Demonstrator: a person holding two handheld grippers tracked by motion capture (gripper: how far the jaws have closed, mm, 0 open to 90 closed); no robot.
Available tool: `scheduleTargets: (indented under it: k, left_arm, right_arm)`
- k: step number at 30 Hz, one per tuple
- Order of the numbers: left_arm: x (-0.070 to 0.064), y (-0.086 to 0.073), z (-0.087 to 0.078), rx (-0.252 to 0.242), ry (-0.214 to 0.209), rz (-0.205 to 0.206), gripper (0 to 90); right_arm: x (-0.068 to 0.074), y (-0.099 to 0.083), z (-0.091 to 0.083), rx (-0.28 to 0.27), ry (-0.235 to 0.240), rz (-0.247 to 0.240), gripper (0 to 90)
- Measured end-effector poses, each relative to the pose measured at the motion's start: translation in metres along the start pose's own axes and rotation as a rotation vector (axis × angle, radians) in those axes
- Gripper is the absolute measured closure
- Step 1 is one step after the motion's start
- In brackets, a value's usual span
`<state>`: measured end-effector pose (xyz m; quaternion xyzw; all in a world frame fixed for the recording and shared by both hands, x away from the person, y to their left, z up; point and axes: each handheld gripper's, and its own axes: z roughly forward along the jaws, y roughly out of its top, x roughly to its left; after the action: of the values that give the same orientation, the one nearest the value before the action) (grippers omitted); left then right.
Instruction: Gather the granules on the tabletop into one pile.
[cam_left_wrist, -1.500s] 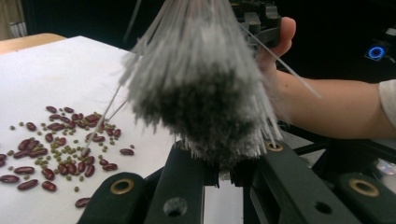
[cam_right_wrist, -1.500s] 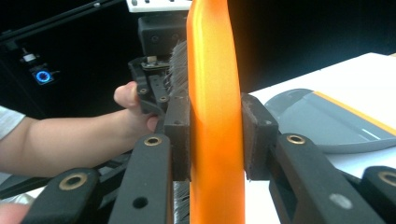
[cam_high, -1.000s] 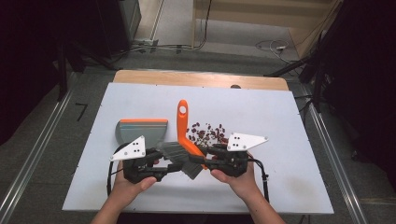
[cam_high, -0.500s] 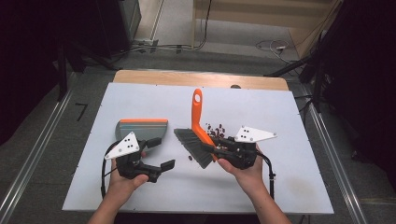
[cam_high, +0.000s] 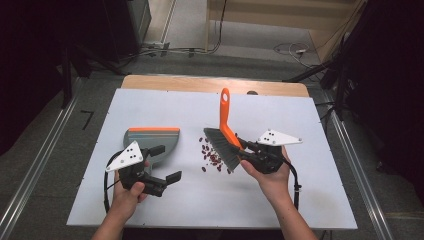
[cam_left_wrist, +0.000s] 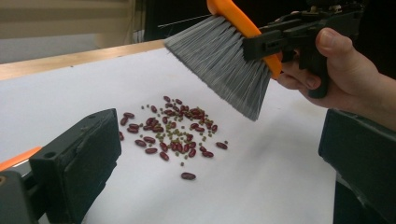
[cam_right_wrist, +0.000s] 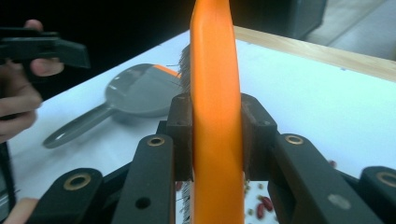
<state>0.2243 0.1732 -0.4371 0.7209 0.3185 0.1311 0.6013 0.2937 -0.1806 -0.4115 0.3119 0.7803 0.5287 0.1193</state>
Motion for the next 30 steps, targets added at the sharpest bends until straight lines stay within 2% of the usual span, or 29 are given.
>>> scheduleTargets:
  k: [2,4,5,9,10,11,14,16,17,20,22,23,24,30]
  left_arm:
    - [0.002,-0.002,-0.004,0.003,0.017,0.004,0.0]
    - [0.003,-0.002,-0.006,-0.002,0.016,0.005,0.0]
    - [0.003,-0.002,-0.009,-0.001,0.027,0.022,0.0]
    - [0.004,-0.002,-0.013,-0.001,0.040,0.032,0.0]
    - [0.005,-0.003,-0.013,0.000,0.046,0.031,0.0]
    - [0.006,-0.004,-0.014,0.005,0.052,0.028,0.0]
    - [0.009,-0.007,-0.015,0.011,0.064,0.019,0.0]
    - [0.010,-0.009,-0.016,0.020,0.073,0.028,0.0]
    - [0.010,-0.009,-0.017,0.018,0.077,0.031,0.0]
    - [0.011,-0.009,-0.020,0.019,0.088,0.036,0.0]
    - [0.012,-0.010,-0.023,0.019,0.097,0.037,0.0]
    - [0.013,-0.011,-0.024,0.018,0.098,0.036,0.0]
    - [0.013,-0.011,-0.025,0.021,0.103,0.036,0.0]
    - [0.015,-0.013,-0.027,0.029,0.113,0.039,0.0]
  right_arm:
    - [-0.005,0.000,-0.002,0.007,-0.027,0.007,68.3]
    - [-0.011,0.001,-0.004,0.016,-0.051,0.019,68.3]
    - [-0.014,0.002,-0.004,0.022,-0.070,0.019,68.4]
    - [-0.027,0.004,-0.004,0.056,-0.139,0.021,68.4]
    - [-0.027,0.004,-0.004,0.056,-0.139,0.021,68.4]
    - [-0.034,0.004,-0.003,0.071,-0.174,0.015,68.4]
    - [-0.041,0.004,-0.002,0.081,-0.200,0.019,68.4]
    - [-0.050,0.005,0.001,0.107,-0.239,0.014,68.4]
    - [-0.050,0.005,0.001,0.107,-0.239,0.014,68.4]
    - [-0.058,0.010,0.005,0.148,-0.291,-0.008,68.4]
    - [-0.064,0.014,0.008,0.173,-0.316,-0.006,68.4]
    - [-0.069,0.016,0.012,0.197,-0.350,-0.014,68.4]
    - [-0.069,0.016,0.012,0.197,-0.350,-0.014,68.4]
    - [-0.085,0.015,0.032,0.279,-0.431,-0.032,68.4]
